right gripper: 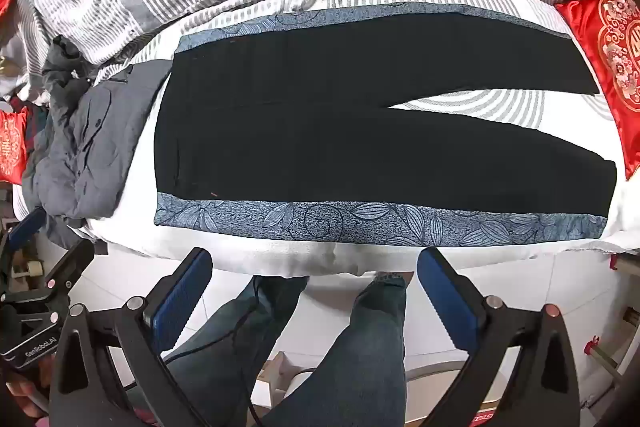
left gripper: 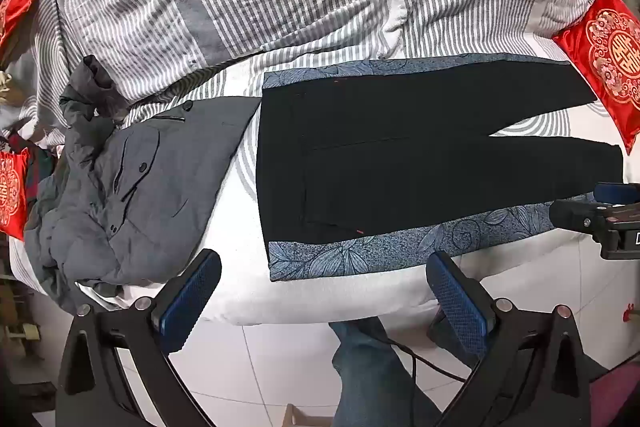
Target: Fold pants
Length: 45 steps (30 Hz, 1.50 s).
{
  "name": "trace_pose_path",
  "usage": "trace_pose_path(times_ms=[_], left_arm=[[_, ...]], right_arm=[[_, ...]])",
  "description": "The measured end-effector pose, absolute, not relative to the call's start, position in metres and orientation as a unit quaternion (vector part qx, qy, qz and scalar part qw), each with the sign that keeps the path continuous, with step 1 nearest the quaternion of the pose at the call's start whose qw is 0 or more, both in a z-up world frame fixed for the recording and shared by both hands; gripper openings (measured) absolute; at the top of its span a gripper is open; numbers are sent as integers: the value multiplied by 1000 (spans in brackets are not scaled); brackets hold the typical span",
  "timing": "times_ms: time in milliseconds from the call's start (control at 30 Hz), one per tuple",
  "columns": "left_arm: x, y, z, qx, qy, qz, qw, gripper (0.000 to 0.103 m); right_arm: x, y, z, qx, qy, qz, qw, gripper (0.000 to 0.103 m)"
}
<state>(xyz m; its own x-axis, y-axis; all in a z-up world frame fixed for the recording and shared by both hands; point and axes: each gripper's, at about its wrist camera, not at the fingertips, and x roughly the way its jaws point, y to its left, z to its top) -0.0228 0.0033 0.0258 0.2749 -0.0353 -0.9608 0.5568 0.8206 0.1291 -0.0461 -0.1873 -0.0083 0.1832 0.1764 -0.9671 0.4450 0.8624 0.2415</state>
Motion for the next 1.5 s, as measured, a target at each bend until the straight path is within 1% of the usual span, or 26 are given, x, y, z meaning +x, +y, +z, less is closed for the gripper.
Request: trace_pose_path(times_ms=[1333, 1367, 1500], left_arm=[[-24, 0, 27, 225, 573, -171, 769, 103], [-24, 0, 27, 224, 573, -169, 770, 103], [-26, -3, 29, 221, 572, -166, 772, 103]], right_arm=[[-43, -190, -7, 242, 625, -90, 737, 102], [-46, -190, -9, 247, 640, -86, 723, 102], [-47, -192, -10, 253, 648, -80, 714, 102]])
